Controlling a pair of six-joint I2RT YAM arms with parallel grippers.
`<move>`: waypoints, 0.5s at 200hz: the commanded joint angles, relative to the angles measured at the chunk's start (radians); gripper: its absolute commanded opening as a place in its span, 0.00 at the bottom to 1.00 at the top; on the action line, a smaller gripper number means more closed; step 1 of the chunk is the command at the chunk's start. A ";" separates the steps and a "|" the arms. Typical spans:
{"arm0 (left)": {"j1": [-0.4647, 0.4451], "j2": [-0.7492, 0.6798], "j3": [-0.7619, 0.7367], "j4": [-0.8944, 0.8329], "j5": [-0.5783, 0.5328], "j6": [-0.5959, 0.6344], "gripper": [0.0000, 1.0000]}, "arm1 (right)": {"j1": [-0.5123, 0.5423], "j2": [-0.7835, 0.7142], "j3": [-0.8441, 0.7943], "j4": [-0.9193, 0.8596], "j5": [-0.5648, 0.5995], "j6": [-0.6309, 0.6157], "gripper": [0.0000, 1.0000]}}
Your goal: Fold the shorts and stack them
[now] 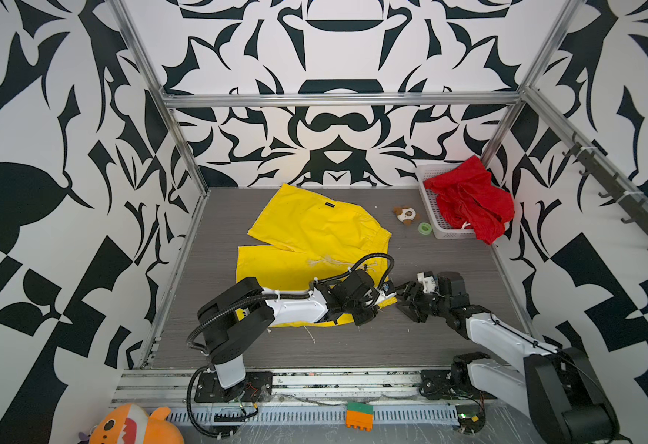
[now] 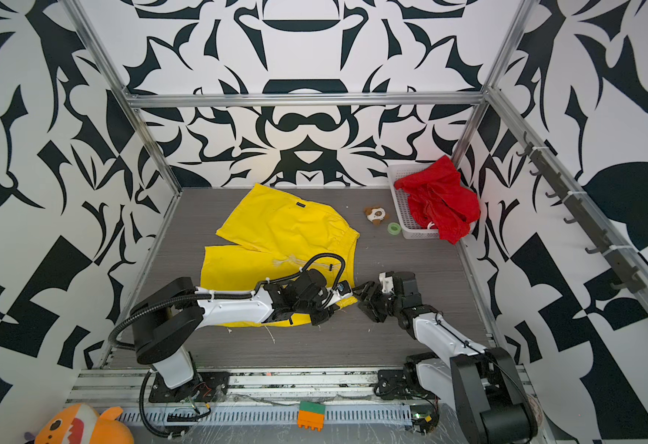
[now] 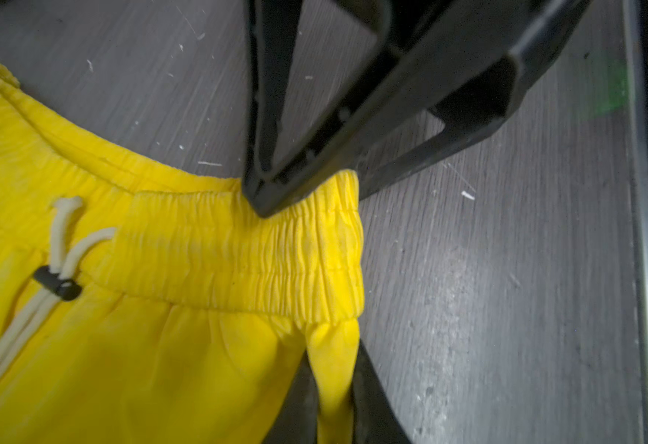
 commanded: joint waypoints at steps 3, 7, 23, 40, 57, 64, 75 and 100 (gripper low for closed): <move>-0.004 -0.023 -0.025 0.053 0.025 0.007 0.17 | 0.021 0.043 0.031 0.120 -0.043 0.048 0.68; -0.004 -0.023 -0.026 0.054 0.027 0.006 0.17 | 0.027 0.052 0.031 0.133 -0.044 0.052 0.68; -0.003 -0.023 -0.029 0.066 0.035 0.005 0.18 | 0.047 0.099 0.028 0.185 -0.043 0.069 0.68; -0.004 -0.021 -0.027 0.067 0.048 0.010 0.19 | 0.067 0.162 0.028 0.258 -0.047 0.091 0.68; -0.003 -0.021 -0.023 0.052 0.045 0.016 0.20 | 0.087 0.228 0.033 0.322 -0.046 0.102 0.62; -0.003 -0.021 -0.023 0.039 0.035 0.022 0.21 | 0.092 0.248 0.034 0.340 -0.043 0.105 0.58; -0.003 -0.026 -0.022 0.020 0.012 0.026 0.25 | 0.096 0.272 0.032 0.361 -0.034 0.103 0.51; 0.005 -0.067 -0.046 0.006 -0.044 -0.009 0.38 | 0.096 0.288 0.025 0.366 -0.001 0.084 0.22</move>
